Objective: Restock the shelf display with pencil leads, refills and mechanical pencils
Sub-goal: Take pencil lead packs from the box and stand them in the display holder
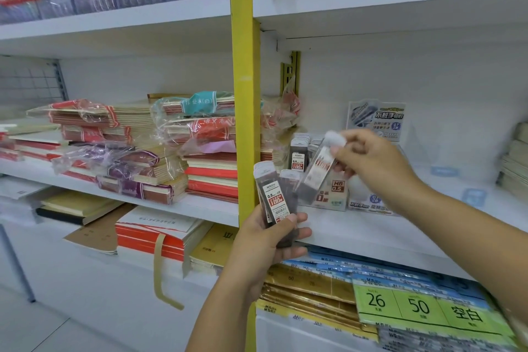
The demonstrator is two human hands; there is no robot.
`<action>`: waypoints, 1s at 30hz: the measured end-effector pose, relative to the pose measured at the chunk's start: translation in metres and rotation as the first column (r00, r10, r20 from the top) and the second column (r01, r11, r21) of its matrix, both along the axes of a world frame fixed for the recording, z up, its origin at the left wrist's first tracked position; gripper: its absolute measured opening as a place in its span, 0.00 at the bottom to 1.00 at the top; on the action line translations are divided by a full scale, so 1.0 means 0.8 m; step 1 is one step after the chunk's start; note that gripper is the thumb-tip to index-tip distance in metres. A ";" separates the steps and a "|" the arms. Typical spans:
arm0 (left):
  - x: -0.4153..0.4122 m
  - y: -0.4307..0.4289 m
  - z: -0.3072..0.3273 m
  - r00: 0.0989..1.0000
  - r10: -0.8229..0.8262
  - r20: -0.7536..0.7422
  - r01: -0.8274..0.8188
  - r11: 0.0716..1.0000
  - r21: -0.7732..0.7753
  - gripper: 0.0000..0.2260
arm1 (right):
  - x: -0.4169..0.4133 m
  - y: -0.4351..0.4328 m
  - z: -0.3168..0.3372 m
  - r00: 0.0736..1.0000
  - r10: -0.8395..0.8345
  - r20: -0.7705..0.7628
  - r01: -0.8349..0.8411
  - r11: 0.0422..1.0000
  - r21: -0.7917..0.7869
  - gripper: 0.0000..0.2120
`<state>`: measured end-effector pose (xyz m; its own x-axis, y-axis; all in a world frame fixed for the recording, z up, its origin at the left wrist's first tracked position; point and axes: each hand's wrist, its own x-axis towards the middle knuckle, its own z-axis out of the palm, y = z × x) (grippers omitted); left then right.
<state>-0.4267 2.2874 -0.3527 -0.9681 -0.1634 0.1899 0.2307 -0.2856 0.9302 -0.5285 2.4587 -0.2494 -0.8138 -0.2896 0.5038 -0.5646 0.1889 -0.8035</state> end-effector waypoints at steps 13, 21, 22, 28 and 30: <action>-0.006 -0.007 -0.004 0.998 0.055 0.013 -0.055 0.998 -0.017 0.13 | -0.060 -0.016 0.021 0.829 -0.119 -0.546 0.393 0.819 0.418 0.08; -0.007 -0.009 -0.004 0.998 0.063 0.011 -0.063 0.998 -0.028 0.14 | -0.080 -0.024 0.010 0.714 -0.155 -0.683 0.592 0.655 0.470 0.17; -0.007 -0.009 -0.004 0.998 0.063 0.010 -0.063 0.998 -0.028 0.14 | -0.081 -0.024 0.008 0.711 -0.165 -0.684 0.591 0.667 0.453 0.18; -0.007 -0.009 -0.004 0.998 0.059 0.012 -0.058 0.998 -0.030 0.13 | -0.088 -0.020 0.003 0.750 -0.208 -0.628 0.560 0.706 0.435 0.16; -0.007 -0.009 -0.003 0.998 0.059 0.015 -0.058 0.998 -0.036 0.14 | -0.085 -0.019 0.004 0.744 -0.207 -0.635 0.572 0.689 0.446 0.16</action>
<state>-0.4320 2.2803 -0.3554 -0.9600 -0.2133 0.1813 0.2311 -0.2385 0.9433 -0.5961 2.4434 -0.2463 -0.5975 -0.3808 0.7057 -0.5893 0.8054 -0.0643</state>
